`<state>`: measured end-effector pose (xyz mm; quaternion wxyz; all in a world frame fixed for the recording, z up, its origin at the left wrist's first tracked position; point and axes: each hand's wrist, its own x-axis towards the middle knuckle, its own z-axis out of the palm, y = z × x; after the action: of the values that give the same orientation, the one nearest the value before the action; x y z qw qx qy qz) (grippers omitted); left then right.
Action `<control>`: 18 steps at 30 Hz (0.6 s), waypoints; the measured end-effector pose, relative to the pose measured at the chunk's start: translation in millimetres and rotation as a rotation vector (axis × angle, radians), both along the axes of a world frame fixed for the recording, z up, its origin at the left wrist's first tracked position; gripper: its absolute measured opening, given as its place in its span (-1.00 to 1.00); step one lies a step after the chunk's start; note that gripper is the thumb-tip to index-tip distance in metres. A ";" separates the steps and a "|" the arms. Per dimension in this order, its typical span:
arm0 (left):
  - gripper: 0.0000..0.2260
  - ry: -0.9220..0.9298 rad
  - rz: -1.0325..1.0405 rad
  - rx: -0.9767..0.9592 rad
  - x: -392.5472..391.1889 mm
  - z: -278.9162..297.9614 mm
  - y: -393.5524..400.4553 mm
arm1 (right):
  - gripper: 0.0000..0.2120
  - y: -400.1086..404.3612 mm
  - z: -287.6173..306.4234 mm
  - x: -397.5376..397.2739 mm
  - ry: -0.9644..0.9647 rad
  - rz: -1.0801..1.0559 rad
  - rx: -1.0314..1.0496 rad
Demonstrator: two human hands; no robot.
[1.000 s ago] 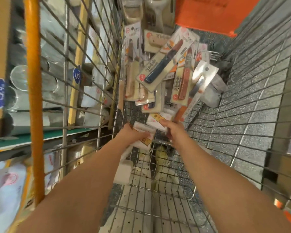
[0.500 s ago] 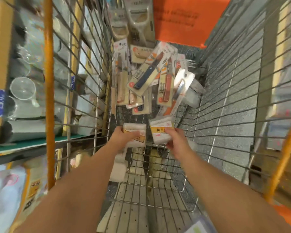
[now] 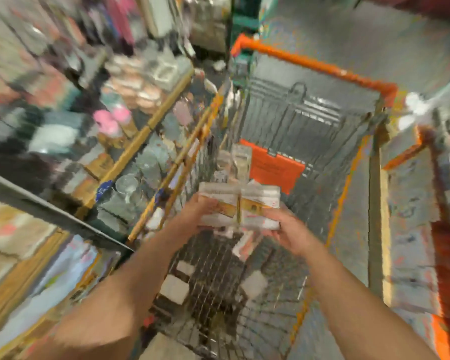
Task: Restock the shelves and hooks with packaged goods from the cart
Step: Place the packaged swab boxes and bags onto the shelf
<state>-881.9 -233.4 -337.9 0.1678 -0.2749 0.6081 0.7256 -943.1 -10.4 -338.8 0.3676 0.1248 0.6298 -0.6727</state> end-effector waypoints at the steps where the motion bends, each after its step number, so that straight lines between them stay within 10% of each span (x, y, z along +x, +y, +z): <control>1: -0.56 0.060 0.022 -0.021 3.1 23.0 -6.1 | 0.01 -8.0 20.0 -3.5 0.066 0.030 0.000; 14: -0.66 0.561 0.556 -0.404 176.4 263.1 -173.2 | -0.65 -247.9 254.7 70.3 0.638 0.425 -0.362; 18: -0.80 0.557 0.713 -0.500 264.4 287.6 -216.6 | -0.20 -321.7 282.4 131.9 0.703 0.596 -0.451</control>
<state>-617.5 -450.0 -50.3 -0.3292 -0.2932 0.6531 0.6158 -811.3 -332.1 -56.3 0.3269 -0.3764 0.5628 -0.6593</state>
